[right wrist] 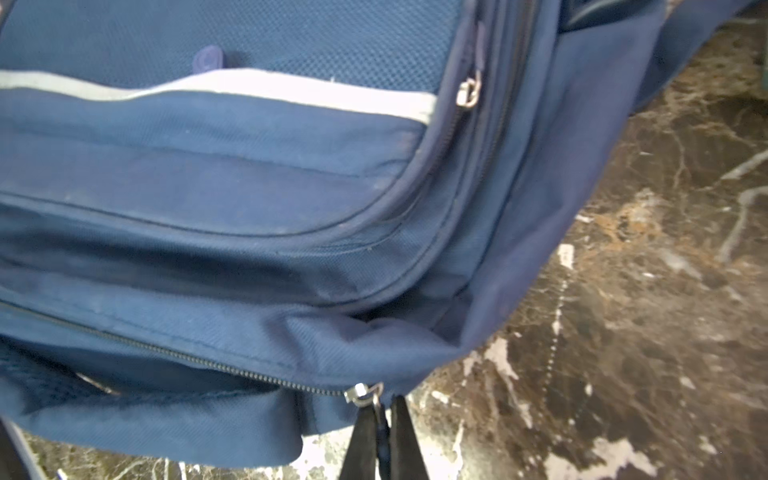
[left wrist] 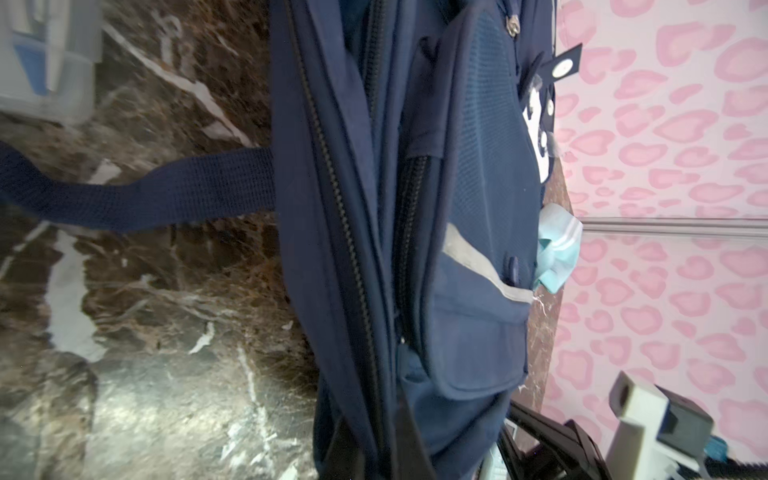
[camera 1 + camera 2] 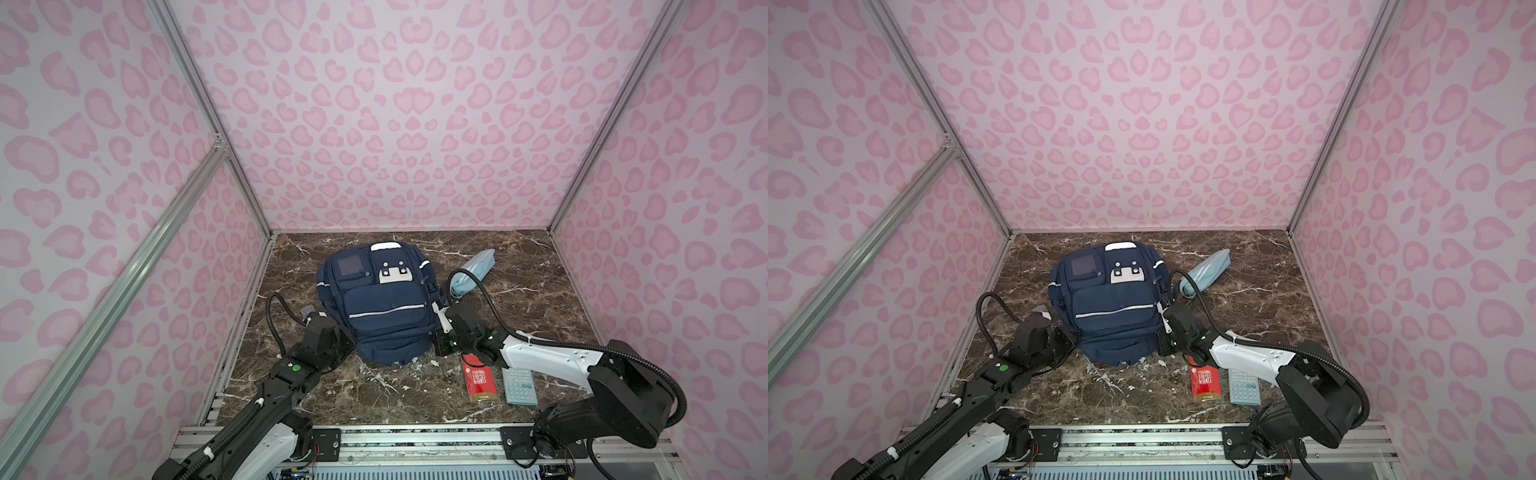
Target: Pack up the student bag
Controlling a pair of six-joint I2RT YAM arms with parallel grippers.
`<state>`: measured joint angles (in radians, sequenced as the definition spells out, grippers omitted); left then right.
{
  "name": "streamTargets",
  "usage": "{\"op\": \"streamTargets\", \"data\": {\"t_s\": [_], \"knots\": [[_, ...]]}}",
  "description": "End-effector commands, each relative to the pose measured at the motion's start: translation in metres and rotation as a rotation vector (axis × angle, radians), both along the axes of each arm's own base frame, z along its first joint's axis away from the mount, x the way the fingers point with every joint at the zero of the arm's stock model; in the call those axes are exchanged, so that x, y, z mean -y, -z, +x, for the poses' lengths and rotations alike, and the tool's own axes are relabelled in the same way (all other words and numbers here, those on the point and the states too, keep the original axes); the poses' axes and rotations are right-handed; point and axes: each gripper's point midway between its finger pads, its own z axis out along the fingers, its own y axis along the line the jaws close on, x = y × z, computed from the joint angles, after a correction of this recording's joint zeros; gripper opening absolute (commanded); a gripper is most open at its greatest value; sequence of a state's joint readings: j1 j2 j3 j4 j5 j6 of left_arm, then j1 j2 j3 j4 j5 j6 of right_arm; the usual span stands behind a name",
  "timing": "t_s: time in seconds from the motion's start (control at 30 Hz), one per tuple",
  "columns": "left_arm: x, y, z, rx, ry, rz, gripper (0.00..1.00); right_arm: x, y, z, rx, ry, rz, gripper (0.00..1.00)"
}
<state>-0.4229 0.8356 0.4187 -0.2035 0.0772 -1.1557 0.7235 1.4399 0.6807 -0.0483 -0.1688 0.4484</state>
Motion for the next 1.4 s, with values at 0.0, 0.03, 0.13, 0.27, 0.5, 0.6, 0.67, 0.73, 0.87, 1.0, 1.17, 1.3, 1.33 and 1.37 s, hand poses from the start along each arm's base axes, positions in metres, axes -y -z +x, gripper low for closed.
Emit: {"op": "streamTargets", "data": {"t_s": [0.0, 0.03, 0.13, 0.27, 0.5, 0.6, 0.67, 0.73, 0.87, 1.0, 1.17, 1.3, 1.33, 1.37], "knots": [[-0.022, -0.003, 0.014, 0.057, -0.082, 0.105, 0.02, 0.046, 0.018, 0.008, 0.004, 0.127, -0.19, 0.0], [-0.021, -0.002, 0.016, 0.057, -0.074, 0.112, 0.02, 0.036, 0.013, 0.007, 0.01, 0.098, -0.158, 0.0], [-0.02, -0.003, 0.024, 0.054, -0.068, 0.136, 0.02, -0.001, -0.002, -0.006, 0.047, -0.033, -0.108, 0.0], [-0.011, -0.009, 0.036, 0.071, -0.055, 0.11, 0.02, -0.064, -0.024, -0.036, 0.057, -0.19, 0.014, 0.0], [-0.008, -0.005, 0.038, 0.061, -0.06, 0.091, 0.02, -0.121, -0.054, -0.045, 0.123, -0.272, 0.021, 0.0], [-0.024, -0.011, 0.04, 0.069, -0.078, 0.144, 0.02, -0.096, -0.035, -0.037, 0.101, -0.214, -0.059, 0.0], [-0.041, -0.016, 0.042, 0.069, -0.109, 0.192, 0.02, -0.069, -0.021, -0.035, 0.07, -0.158, -0.085, 0.0], [-0.055, -0.025, 0.042, 0.075, -0.134, 0.252, 0.02, -0.039, -0.01, -0.034, 0.057, -0.105, -0.116, 0.0], [-0.055, -0.041, 0.042, 0.123, -0.126, 0.25, 0.02, 0.021, 0.015, -0.024, 0.013, 0.019, -0.168, 0.0], [-0.043, -0.04, 0.043, 0.117, -0.073, 0.21, 0.02, 0.045, 0.02, -0.002, 0.01, 0.096, -0.159, 0.0], [-0.029, -0.034, 0.053, 0.107, -0.011, 0.178, 0.03, 0.007, -0.004, 0.004, 0.07, -0.003, -0.07, 0.0], [-0.048, -0.034, 0.07, 0.095, -0.068, 0.283, 0.23, -0.034, -0.019, -0.017, 0.088, -0.117, -0.041, 0.0], [-0.058, -0.036, 0.076, 0.094, -0.102, 0.321, 0.33, -0.048, -0.023, -0.026, 0.084, -0.151, -0.014, 0.0], [-0.066, -0.039, 0.082, 0.097, -0.132, 0.35, 0.43, -0.063, -0.028, -0.033, 0.083, -0.181, 0.013, 0.0]]}}
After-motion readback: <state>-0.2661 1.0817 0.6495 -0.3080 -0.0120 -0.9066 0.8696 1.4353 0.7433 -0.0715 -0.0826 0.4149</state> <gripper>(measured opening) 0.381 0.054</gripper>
